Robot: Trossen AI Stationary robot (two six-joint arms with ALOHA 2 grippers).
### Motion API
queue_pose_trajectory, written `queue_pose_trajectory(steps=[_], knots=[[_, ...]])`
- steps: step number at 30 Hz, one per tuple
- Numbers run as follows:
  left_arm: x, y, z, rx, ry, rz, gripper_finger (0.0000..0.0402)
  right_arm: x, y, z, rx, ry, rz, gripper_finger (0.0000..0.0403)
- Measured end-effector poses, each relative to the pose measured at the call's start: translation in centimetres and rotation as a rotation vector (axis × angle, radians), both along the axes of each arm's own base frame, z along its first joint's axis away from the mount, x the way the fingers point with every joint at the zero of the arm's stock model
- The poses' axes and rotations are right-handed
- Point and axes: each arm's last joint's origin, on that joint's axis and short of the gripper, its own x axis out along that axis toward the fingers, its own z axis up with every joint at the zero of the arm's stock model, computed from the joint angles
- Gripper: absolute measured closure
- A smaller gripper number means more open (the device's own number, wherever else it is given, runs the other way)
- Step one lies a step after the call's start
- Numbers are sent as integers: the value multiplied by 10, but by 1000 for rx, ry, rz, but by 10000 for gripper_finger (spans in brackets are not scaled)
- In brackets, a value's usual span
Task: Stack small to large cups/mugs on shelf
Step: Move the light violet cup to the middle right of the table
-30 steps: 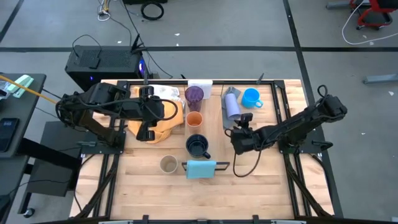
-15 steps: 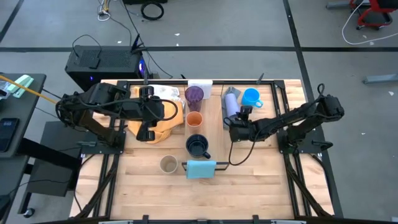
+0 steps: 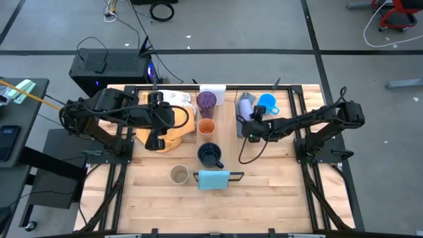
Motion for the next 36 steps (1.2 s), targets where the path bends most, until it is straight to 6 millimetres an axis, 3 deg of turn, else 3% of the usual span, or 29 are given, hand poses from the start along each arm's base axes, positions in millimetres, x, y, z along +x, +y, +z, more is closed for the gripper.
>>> queue_pose_trajectory(steps=[11,14,19,31,36], knots=[[0,0,0,-12,-6,18,302,1,-11,1,35,-19,-4,243],[0,0,0,-13,-6,17,301,1,-12,1,39,-33,-18,282],[0,-1,0,-15,-7,15,306,2,-14,5,-18,-55,-63,383],[0,-1,0,-14,-6,15,304,3,-4,8,-86,-67,-55,390],[0,-1,0,-14,-6,15,310,7,2,26,-100,-83,0,402]])
